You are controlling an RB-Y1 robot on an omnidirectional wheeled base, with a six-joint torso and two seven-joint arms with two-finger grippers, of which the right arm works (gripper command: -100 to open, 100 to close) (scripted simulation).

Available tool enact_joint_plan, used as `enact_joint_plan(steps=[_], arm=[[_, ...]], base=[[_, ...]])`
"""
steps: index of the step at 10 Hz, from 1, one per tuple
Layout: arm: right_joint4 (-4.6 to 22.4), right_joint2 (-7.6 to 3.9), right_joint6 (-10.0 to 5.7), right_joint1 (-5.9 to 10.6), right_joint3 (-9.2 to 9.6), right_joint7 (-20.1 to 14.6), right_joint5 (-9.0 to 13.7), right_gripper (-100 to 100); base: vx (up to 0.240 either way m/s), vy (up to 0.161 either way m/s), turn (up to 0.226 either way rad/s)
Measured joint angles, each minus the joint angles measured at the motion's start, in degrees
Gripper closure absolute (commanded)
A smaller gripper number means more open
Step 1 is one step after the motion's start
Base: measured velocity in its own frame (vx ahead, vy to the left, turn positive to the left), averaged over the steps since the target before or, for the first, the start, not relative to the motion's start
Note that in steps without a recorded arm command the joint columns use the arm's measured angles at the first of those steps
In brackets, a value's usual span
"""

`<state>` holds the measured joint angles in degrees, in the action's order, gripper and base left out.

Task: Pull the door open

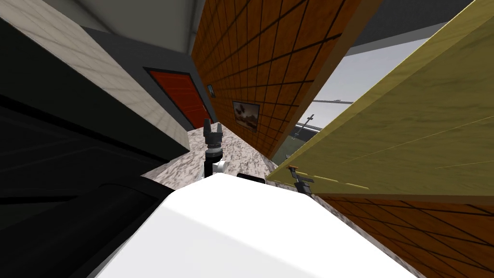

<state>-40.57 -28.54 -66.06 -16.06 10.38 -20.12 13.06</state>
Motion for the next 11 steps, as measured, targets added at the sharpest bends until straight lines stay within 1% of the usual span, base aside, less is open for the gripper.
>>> enact_joint_plan(steps=[2,4,7,8,9,10,11], arm=[[0.7,-0.22,-0.46,0.33,0.14,-0.2,0.0,100],[1.3,-0.39,-1.26,0.6,0.52,-0.5,0.0,100],[3.1,-0.78,-2.64,1.11,1.09,-1.0,-0.1,100],[3.6,-0.81,-3.06,1.24,1.31,-1.2,-0.1,100],[4.0,-0.79,-3.42,1.33,1.59,-1.3,-0.2,100],[4.1,-0.67,-3.45,1.27,1.76,-1.3,-0.3,100],[4.3,-0.8,-3.67,1.23,1.84,-1.3,-0.2,100]], base=[[-0.234,-0.067,0.159],[-0.25,-0.085,0.193],[-0.251,-0.06,0.165],[-0.212,-0.094,0.123],[-0.097,-0.039,0.04],[-0.153,-0.041,0.199],[-0.194,-0.055,0.175]])
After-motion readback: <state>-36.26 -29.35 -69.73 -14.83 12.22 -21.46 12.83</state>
